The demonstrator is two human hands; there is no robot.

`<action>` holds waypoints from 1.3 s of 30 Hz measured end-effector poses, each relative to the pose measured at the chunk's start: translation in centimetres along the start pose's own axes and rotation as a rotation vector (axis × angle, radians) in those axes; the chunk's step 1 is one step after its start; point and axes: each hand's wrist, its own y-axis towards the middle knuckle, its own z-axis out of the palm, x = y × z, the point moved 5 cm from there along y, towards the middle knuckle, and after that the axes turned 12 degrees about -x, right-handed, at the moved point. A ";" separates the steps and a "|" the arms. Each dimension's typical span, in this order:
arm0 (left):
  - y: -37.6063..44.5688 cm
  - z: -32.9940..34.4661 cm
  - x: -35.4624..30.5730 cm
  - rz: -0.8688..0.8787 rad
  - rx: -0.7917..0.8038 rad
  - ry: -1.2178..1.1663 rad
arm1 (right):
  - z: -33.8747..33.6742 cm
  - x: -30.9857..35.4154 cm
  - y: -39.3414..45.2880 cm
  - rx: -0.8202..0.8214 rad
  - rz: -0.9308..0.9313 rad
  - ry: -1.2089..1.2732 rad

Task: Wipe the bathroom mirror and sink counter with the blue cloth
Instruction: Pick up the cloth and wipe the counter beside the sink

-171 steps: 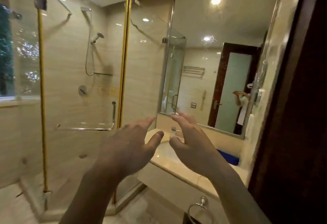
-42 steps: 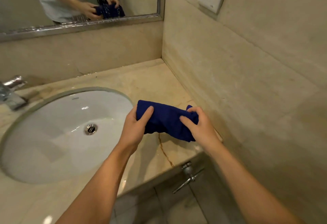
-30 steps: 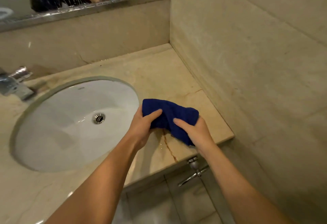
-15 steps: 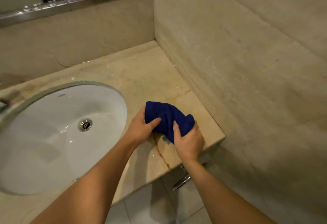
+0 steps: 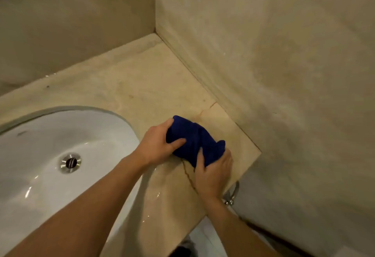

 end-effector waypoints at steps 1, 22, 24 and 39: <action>0.2 0.0 0.1 0.014 0.022 -0.015 | 0.1 -0.3 0.0 0.006 0.039 -0.009; 2.6 -0.4 1.4 -0.099 0.206 -0.128 | 0.6 1.5 0.4 0.068 0.076 -0.268; 2.6 -0.2 1.4 -0.076 0.164 -0.091 | 0.6 1.4 0.2 0.044 0.057 -0.268; 0.7 -3.1 -0.2 -0.563 0.270 -0.511 | -1.2 6.5 1.7 0.068 0.131 -0.329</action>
